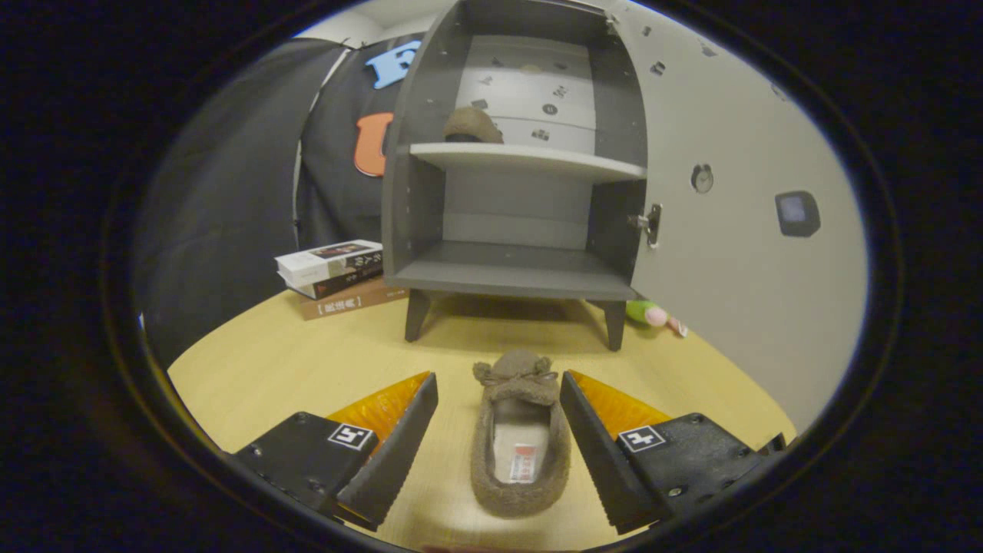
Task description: Open the shoe cabinet door, grab the shoes and put them into the shoe cabinet, then close the shoe cabinet door.
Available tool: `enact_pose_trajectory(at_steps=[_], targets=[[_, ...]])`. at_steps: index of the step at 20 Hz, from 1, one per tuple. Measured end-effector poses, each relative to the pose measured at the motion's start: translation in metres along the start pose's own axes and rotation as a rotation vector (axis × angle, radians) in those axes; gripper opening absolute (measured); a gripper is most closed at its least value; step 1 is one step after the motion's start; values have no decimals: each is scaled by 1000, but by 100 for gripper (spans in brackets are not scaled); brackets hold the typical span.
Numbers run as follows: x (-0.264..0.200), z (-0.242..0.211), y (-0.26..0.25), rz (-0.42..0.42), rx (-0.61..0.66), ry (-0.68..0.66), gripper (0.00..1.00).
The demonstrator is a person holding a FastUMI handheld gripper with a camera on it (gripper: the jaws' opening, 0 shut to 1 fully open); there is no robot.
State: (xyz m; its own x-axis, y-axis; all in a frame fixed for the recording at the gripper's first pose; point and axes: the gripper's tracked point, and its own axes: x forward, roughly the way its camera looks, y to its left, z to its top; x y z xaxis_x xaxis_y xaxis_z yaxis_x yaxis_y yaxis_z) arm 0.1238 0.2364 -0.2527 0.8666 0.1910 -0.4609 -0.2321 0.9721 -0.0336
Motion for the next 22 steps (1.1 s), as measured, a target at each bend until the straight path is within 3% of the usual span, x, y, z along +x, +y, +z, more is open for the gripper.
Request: enact_pose_trajectory(at_steps=[5, 8, 9, 10, 11, 14, 19, 22], targets=[[6, -25, 16, 76, 15, 131, 90], [16, -33, 10, 61, -1, 176, 79], [16, -37, 15, 83, 31, 208, 68], [20, -39, 16, 91, 46, 225, 65], [25, -39, 9, 72, 58, 220, 52], [29, -38, 7, 128, 130, 214, 13], [8, -34, 2, 172, 112, 193, 11], [-6, -11, -10, 150, 101, 139, 11]])
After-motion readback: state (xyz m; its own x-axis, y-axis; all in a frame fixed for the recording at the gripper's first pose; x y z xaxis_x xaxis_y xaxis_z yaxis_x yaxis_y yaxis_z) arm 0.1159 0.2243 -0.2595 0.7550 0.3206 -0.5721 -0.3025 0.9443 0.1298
